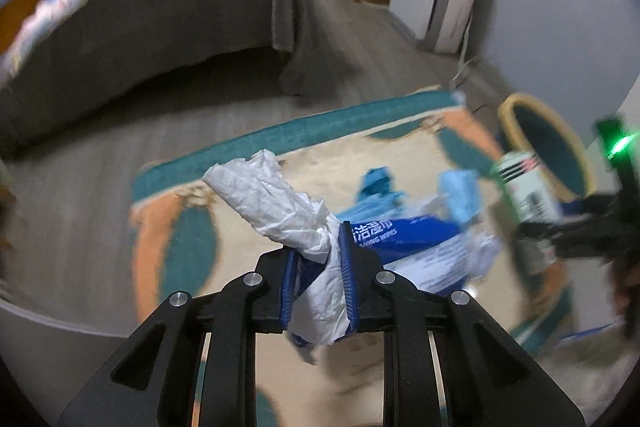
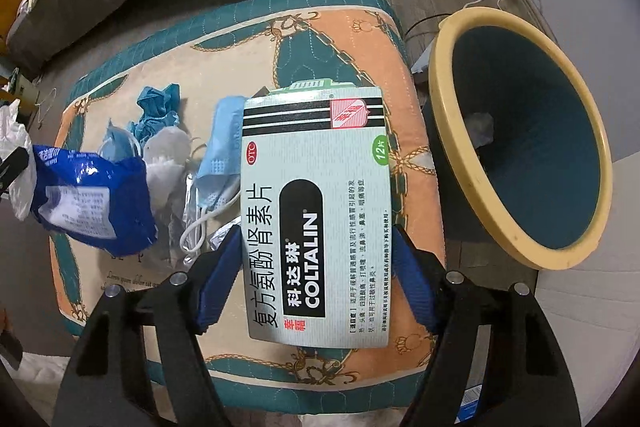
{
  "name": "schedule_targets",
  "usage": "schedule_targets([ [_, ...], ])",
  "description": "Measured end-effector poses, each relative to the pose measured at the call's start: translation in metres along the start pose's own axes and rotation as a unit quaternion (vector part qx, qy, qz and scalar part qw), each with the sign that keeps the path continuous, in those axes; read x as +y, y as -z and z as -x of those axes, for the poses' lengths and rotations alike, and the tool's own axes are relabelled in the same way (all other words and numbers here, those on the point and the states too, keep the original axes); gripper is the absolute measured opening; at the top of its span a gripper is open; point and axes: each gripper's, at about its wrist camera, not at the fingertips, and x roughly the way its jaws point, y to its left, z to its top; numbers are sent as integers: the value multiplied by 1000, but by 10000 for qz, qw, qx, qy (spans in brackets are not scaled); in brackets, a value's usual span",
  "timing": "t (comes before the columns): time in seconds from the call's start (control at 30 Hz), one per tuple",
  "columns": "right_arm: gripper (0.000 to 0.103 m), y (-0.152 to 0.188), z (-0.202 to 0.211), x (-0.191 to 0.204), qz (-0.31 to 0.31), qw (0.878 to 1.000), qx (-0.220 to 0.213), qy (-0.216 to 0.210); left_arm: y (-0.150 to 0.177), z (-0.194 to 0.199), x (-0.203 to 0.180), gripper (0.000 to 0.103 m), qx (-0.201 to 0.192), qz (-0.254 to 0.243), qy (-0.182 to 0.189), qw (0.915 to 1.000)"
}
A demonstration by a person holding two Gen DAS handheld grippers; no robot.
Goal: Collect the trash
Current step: 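Grasp the white COLTALIN medicine box with the right tool while the left tool grasps a white tissue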
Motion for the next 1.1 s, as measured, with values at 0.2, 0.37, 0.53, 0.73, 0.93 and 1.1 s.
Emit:
schedule_targets([
  [0.2, 72, 2, -3, -1, -7, 10000, -17, -38, -1, -8, 7, 13, 86, -14, -95, 9999],
  [0.37, 72, 0, 8, -3, 6, 9996, -242, -112, -4, -1, 10, 4, -73, 49, -23, 10000],
  [0.53, 72, 1, 12, -9, 1, 9992, -308, -250, -6, -24, 30, 8, 336, 427, 47, 9985],
  [0.73, 72, -1, 12, -5, 262, 9982, -379, -375, -5, -54, 52, 31, 601, 910, 343, 9934],
  [0.93, 72, -10, 3, -6, 297, 9987, -296, -300, -3, -88, 23, 45, 992, 359, 339, 9938],
  [1.1, 72, -15, 1, -10, 249, 9987, -277, -340, 2, -111, 18, 35, 1256, 201, 137, 9918],
])
